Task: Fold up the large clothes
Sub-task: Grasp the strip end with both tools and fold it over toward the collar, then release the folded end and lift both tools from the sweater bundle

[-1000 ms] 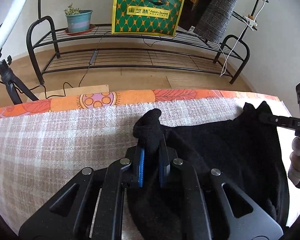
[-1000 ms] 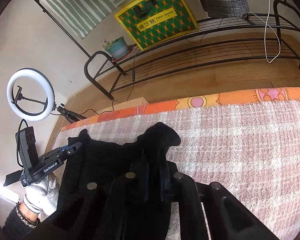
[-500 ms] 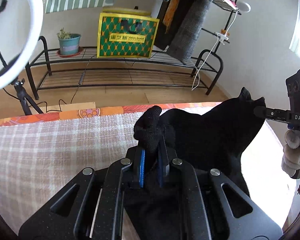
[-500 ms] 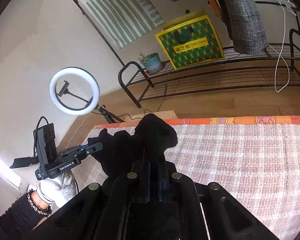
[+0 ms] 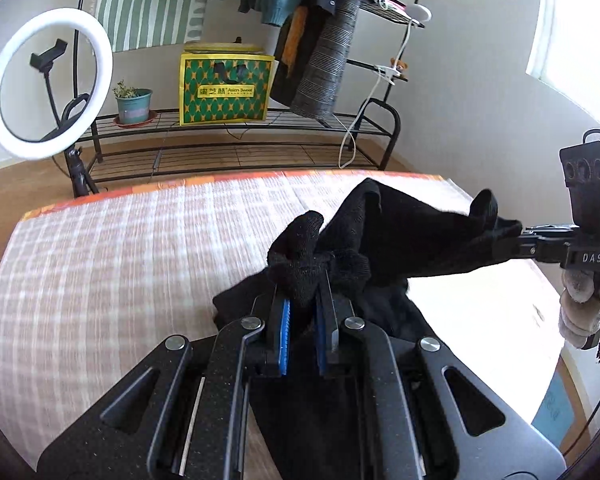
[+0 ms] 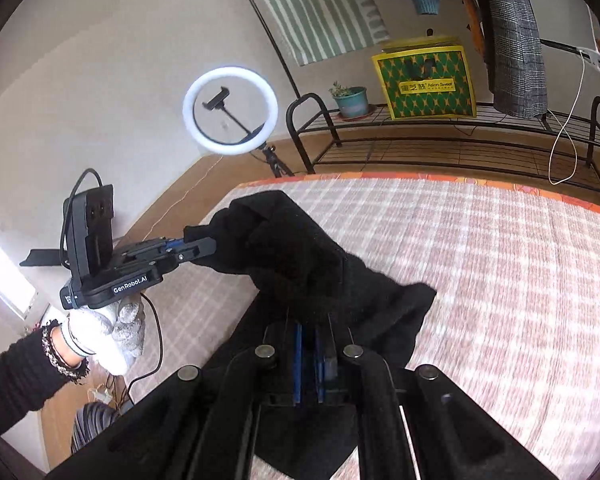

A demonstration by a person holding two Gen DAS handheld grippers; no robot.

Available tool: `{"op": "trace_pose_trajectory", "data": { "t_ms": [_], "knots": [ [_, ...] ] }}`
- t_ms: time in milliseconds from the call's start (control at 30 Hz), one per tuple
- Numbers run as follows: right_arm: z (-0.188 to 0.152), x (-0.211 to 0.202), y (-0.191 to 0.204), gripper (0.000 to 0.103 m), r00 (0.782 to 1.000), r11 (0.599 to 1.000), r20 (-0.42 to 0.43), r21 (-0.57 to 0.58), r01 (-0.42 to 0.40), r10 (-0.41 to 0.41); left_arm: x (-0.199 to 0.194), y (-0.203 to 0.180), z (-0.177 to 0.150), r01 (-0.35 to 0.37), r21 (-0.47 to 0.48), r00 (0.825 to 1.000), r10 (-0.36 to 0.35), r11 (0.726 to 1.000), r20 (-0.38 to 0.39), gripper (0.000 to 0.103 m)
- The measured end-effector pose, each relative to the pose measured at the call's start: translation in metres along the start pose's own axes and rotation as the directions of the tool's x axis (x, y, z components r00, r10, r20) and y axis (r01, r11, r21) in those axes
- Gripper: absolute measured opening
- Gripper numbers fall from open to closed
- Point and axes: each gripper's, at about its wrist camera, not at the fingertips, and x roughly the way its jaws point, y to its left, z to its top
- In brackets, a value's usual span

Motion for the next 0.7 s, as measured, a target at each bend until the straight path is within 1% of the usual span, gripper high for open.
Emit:
{"op": "trace_pose_trajectory", "data": {
  "t_ms": [67,167,233,333,433,567,633,700],
  "knots": [
    [-0.028,-0.002,0.01,0.003,1.0,1.0,-0.016,-0.006,0.003,-0.003,-0.01,-0.01,-0.022,0.006,0.006,1.0,-0.006,1.0,-0.018,0.008],
    [-0.067,-0.001,0.019,0.003,0.999,1.0,-0.038,0.0,0.016,-0.016,-0.014,-0.021,-0.057,-0.009,0.027,0.998,0.011,1.0,-0.058,0.008],
    [-0.09,0.002,0.02,0.003,0.998,0.999,-0.06,0.01,0.036,-0.035,-0.012,-0.026,-0.075,-0.029,0.056,0.996,0.034,0.998,-0.08,0.008],
    [-0.117,0.005,0.022,0.003,0.993,0.997,-0.08,-0.009,0.081,-0.082,-0.01,-0.034,-0.103,-0.068,0.119,0.991,0.081,0.991,-0.103,0.008],
    [-0.132,0.006,0.019,0.003,0.989,0.993,-0.082,-0.02,0.119,-0.12,-0.013,-0.036,-0.118,-0.093,0.148,0.988,0.11,0.985,-0.109,0.009],
    [-0.138,-0.005,0.021,0.004,0.984,0.984,-0.043,-0.065,0.167,-0.17,-0.028,-0.036,-0.131,-0.099,0.179,0.987,0.12,0.979,-0.108,0.011],
    [-0.141,-0.012,0.026,0.01,0.981,0.978,-0.037,-0.099,0.185,-0.189,-0.037,-0.035,-0.136,-0.1,0.194,0.985,0.124,0.976,-0.116,0.014],
    [-0.146,-0.019,0.032,0.022,0.977,0.97,-0.034,-0.134,0.204,-0.21,-0.051,-0.03,-0.143,-0.088,0.172,0.986,0.11,0.981,-0.124,0.014]
  ]
}}
